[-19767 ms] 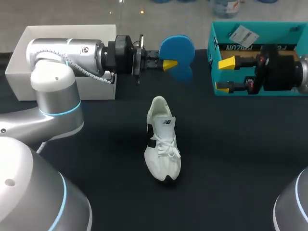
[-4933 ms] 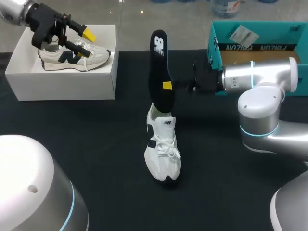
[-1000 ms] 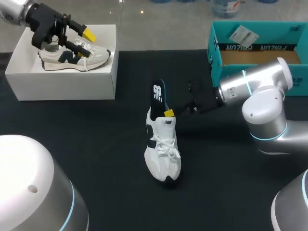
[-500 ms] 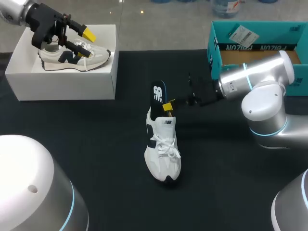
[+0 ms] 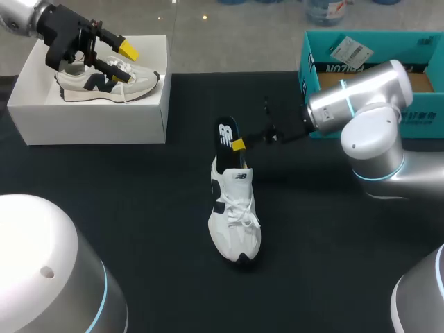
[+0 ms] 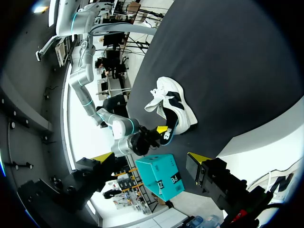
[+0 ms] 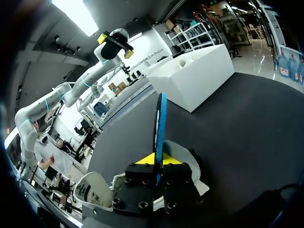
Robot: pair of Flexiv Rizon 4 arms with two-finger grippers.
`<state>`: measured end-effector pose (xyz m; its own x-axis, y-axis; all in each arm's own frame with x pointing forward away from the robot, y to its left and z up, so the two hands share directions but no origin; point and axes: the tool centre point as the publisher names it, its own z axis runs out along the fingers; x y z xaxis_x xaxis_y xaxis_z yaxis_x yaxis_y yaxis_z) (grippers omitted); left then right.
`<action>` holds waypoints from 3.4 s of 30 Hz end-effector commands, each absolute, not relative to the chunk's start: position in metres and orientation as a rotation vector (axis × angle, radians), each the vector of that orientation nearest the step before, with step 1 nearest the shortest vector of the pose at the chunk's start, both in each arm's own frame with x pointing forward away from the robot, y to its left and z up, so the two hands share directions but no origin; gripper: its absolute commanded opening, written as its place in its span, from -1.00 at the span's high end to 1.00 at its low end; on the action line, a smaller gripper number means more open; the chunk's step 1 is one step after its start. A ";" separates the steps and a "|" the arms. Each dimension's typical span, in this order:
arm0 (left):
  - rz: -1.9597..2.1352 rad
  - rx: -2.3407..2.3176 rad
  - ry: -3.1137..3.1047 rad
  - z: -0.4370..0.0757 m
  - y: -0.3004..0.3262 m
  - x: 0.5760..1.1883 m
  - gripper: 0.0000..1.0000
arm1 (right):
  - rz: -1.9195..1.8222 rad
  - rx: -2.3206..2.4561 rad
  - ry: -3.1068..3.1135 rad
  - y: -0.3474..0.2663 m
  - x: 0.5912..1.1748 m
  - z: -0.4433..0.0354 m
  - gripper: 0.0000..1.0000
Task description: Take the shoe out of the shoebox, open the shoe tongue, remove and reinsert the insole, then place the shoe into the shoebox
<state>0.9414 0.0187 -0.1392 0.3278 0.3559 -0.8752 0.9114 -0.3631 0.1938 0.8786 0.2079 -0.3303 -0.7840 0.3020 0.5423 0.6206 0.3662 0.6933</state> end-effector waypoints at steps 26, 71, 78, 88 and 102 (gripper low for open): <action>-0.991 1.887 1.116 -0.139 0.019 0.942 -1.00 | -1.327 -0.843 -2.215 0.214 0.836 -0.356 0.25; -0.991 1.887 1.116 -0.139 0.019 0.942 -1.00 | -1.308 -0.799 -2.213 0.222 0.845 -0.353 1.00; -0.991 1.887 1.116 -0.139 0.019 0.942 -1.00 | -1.314 -0.804 -2.224 0.221 0.848 -0.348 0.40; -0.991 1.887 1.116 -0.139 0.019 0.942 -1.00 | -1.308 -0.797 -2.242 0.219 0.856 -0.343 0.66; -0.991 1.887 1.116 -0.139 0.019 0.942 -1.00 | -1.264 -0.785 -2.212 0.224 0.850 -0.354 1.00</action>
<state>0.9414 0.0187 -0.1392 0.3278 0.3559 -0.8752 0.9114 -0.3631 0.1937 0.8487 0.2202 -0.3515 -0.7277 0.2436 0.6411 0.6771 0.4038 0.6152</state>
